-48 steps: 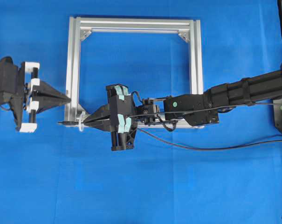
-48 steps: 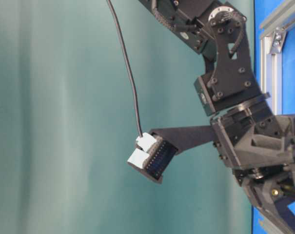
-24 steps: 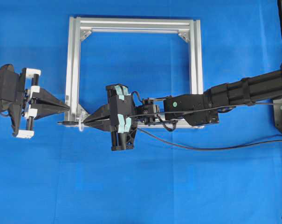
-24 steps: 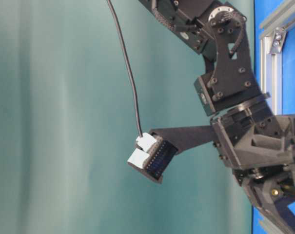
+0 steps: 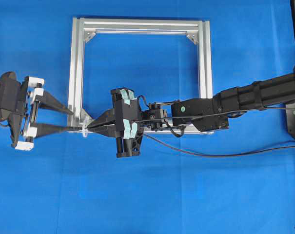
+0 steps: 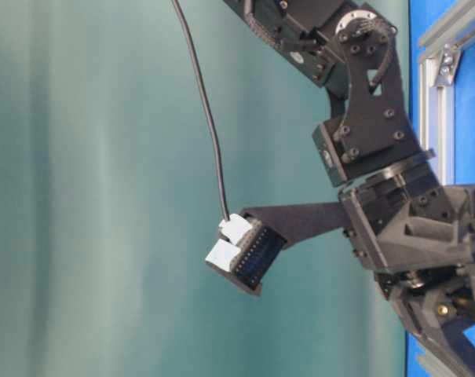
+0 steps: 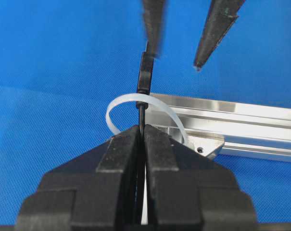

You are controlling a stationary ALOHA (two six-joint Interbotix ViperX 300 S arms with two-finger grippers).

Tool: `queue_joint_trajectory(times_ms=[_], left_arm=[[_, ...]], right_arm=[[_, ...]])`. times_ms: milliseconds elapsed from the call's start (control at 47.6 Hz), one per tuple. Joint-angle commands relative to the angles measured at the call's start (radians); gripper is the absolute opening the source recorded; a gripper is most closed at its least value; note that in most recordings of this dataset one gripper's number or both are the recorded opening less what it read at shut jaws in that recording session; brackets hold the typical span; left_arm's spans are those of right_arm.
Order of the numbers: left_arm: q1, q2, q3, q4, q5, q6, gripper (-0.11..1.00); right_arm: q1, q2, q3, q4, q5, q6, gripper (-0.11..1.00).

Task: Insert the wire through the string loop located on the left side.
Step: 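Open the left gripper around the plug and close it on the plug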

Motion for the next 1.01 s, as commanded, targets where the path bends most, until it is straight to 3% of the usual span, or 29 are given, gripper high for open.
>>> queue_joint_trajectory(times_ms=[0,105,168,987], left_arm=[[-0.028,-0.006,-0.02,0.003,-0.005,0.0,0.55],[-0.074,-0.008,-0.032,0.003,-0.005,0.002,0.83],[-0.097,-0.006,-0.037,0.002,-0.005,0.002,0.91],[-0.11,0.002,-0.043,-0.002,0.046,0.002,0.9]], right_arm=[[-0.002,-0.02,-0.008,-0.003,-0.008,-0.002,0.0],[-0.002,-0.02,-0.008,-0.002,-0.008,-0.002,0.0],[-0.002,-0.02,-0.008,-0.002,-0.008,-0.002,0.0],[-0.002,-0.02,-0.009,-0.002,-0.008,-0.002,0.0]])
